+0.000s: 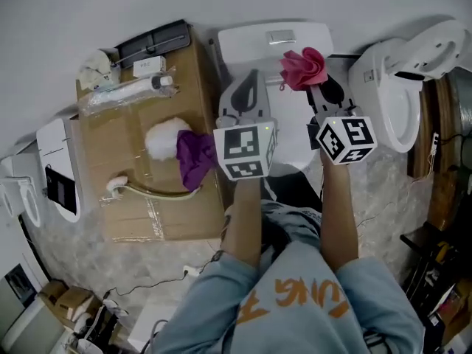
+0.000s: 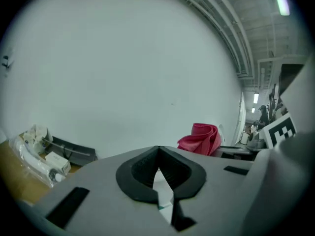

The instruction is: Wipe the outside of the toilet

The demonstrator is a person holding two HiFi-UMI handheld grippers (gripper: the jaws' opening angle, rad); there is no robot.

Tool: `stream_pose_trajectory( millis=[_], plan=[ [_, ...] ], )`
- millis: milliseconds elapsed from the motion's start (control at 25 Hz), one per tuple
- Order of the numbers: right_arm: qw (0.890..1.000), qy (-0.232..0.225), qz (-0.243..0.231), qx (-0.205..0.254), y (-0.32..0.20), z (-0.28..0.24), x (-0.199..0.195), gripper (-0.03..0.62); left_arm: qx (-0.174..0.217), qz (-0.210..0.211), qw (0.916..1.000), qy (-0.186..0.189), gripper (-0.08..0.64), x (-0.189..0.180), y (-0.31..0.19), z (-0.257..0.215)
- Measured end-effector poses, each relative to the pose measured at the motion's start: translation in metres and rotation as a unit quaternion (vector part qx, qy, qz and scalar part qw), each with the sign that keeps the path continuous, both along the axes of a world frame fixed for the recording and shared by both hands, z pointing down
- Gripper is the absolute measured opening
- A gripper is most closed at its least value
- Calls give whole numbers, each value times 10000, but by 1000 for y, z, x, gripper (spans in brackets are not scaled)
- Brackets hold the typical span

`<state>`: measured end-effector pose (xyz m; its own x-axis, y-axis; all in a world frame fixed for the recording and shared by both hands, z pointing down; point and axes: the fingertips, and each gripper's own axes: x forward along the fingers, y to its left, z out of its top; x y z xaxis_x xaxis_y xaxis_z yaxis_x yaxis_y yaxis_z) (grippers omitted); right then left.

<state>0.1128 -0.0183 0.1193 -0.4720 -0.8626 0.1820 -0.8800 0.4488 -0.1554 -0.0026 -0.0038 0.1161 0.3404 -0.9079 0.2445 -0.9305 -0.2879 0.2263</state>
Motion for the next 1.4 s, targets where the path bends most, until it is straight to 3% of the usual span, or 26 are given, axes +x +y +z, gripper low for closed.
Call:
stream_pose_trajectory(
  millis=[120, 240, 360, 440, 520, 720, 840, 1400],
  plan=[
    [9995, -215, 66, 214, 9, -39, -3, 66, 314, 69, 9992, -228, 25, -11, 4, -35],
    [9978, -362, 236, 507, 13, -69, -2, 66, 654, 42, 9976, -230, 25, -23, 2, -71],
    [9965, -119, 243, 791, 11, -89, -9, 66, 1043, -71, 9937, -413, 25, -26, -3, -104],
    [9954, 25, 134, 945, 12, -95, -12, 66, 1184, -441, 9909, -471, 25, -36, -5, -112],
    [9937, 20, -2, 1125, 10, -104, -13, 67, 1174, -809, 9887, -463, 25, -50, -5, -116],
    [9901, 46, -134, 1397, 5, -134, -1, 67, 1395, -794, 9842, -753, 25, -37, 1, -132],
    [9887, 45, -192, 1487, 6, -140, -2, 67, 1551, -1052, 9776, -960, 25, -39, 8, -135],
    [9867, 121, -343, 1583, 9, -144, 4, 67, 1466, -1241, 9749, -1131, 25, -35, 19, -133]
  ],
)
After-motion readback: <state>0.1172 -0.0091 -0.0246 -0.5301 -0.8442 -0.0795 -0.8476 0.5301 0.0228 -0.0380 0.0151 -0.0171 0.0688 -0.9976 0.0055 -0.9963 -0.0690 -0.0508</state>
